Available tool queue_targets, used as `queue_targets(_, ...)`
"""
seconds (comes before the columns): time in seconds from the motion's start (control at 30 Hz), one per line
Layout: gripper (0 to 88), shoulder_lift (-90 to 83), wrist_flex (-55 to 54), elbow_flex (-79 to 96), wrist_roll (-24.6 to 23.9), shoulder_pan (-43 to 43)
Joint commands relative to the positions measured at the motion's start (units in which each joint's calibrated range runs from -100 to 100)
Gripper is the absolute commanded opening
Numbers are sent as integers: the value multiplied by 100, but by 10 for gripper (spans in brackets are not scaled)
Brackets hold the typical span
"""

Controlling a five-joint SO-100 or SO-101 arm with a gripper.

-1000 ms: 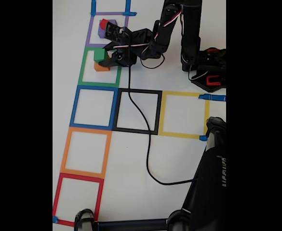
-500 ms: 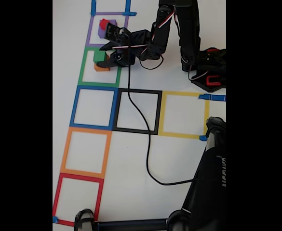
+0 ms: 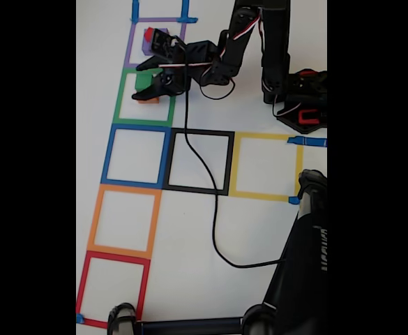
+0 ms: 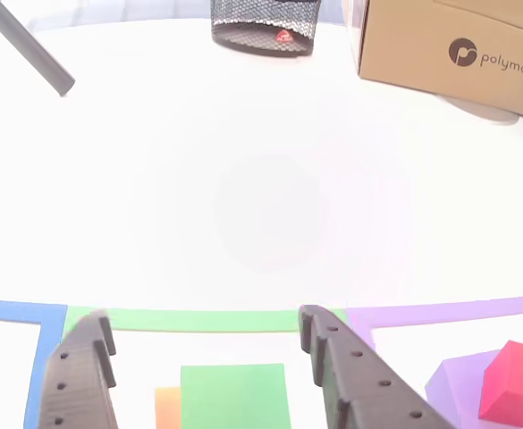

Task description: Tower of hanoi

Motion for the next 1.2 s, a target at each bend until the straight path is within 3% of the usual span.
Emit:
queue_targets(0.0,177,-1633,1589,-149,36,-45)
queue_targets(0.2,72,-3369,4795,-885,36,252)
queue_targets(0.33,2,-4031,7645,-2240,36,511)
queue_targets(0.5,1,-3781,10617,-4840,36,952)
queue_targets(0.7,1,-2804,12957,-7949,36,1441)
queue_targets(0.83,1,-2190,14188,-9731,36,1699)
queue_targets(1.17,29,-2263,13912,-9176,36,2141)
